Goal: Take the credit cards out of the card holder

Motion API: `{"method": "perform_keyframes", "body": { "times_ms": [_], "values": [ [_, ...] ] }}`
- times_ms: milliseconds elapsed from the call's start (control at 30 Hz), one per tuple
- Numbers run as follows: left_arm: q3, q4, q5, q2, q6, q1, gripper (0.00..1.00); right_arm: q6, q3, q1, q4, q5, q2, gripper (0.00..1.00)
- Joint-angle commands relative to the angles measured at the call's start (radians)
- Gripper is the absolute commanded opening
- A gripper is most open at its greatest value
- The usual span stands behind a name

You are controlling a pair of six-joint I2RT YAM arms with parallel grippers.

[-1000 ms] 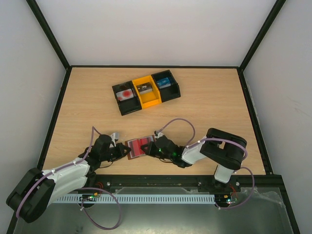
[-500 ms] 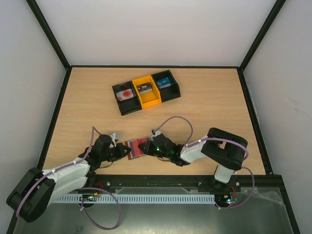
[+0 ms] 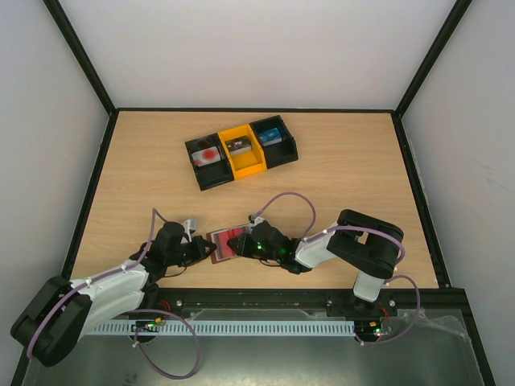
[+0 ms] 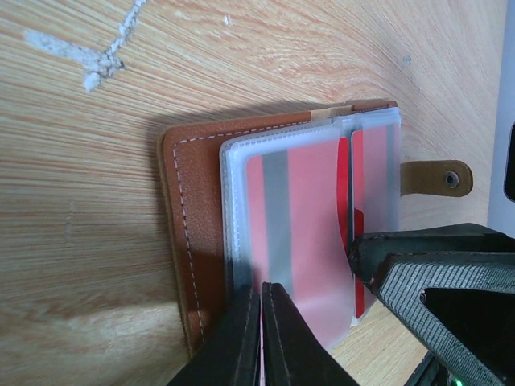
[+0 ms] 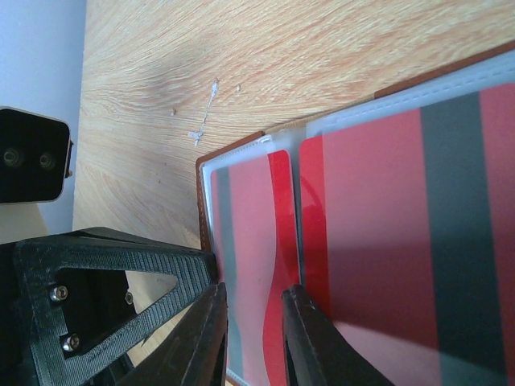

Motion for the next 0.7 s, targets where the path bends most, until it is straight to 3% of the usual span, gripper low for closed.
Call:
{"method": "perform_keyframes", "body": {
  "times_ms": [0,200,667],
  "values": [
    [-0.016,-0.041,-0.008,0.009,-0.001,-0.002,0.06,-0.028,0.008,-0.004,-0.038,0.036,-0.005,0.22],
    [-0.017,-0.047,-0.014,0.008,-0.002,-0.001,0.06,-0.068,0.023,-0.004,-0.107,0.085,-0.032,0.22],
    [-0.016,-0.047,-0.021,0.010,-0.008,0.000,0.05,-0.051,0.028,-0.004,-0.029,0.018,0.019,0.22]
  ]
}}
